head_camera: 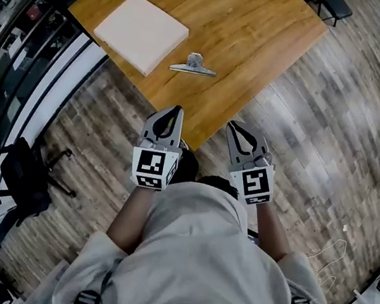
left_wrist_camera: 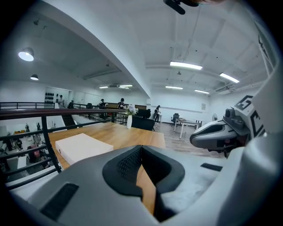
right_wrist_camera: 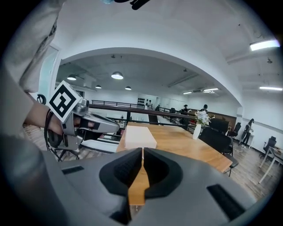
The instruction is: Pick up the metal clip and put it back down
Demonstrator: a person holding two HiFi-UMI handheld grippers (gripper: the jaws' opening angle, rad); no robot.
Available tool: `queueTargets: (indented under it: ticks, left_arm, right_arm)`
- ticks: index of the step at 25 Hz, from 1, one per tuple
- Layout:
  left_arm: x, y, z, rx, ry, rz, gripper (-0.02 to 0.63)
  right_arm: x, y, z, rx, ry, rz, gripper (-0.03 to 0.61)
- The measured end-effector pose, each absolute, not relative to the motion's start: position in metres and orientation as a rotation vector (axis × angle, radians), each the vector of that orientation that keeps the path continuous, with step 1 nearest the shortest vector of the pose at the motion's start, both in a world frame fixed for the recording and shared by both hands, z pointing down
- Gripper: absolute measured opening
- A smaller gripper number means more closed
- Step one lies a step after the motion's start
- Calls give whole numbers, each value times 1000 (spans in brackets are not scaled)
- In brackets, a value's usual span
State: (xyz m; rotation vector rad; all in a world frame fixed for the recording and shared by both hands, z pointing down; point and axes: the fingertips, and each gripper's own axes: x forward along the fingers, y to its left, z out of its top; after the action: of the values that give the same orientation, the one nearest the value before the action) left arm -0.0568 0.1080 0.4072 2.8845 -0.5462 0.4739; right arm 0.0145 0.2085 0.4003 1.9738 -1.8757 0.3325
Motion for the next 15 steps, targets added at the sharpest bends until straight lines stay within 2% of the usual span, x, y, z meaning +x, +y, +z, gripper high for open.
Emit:
queueTargets:
  ticks: [15]
  left_arm:
    - [-24,25,484,2722,-630,661,25]
  right_arm:
    - [62,107,471,1738,-1946,482,29]
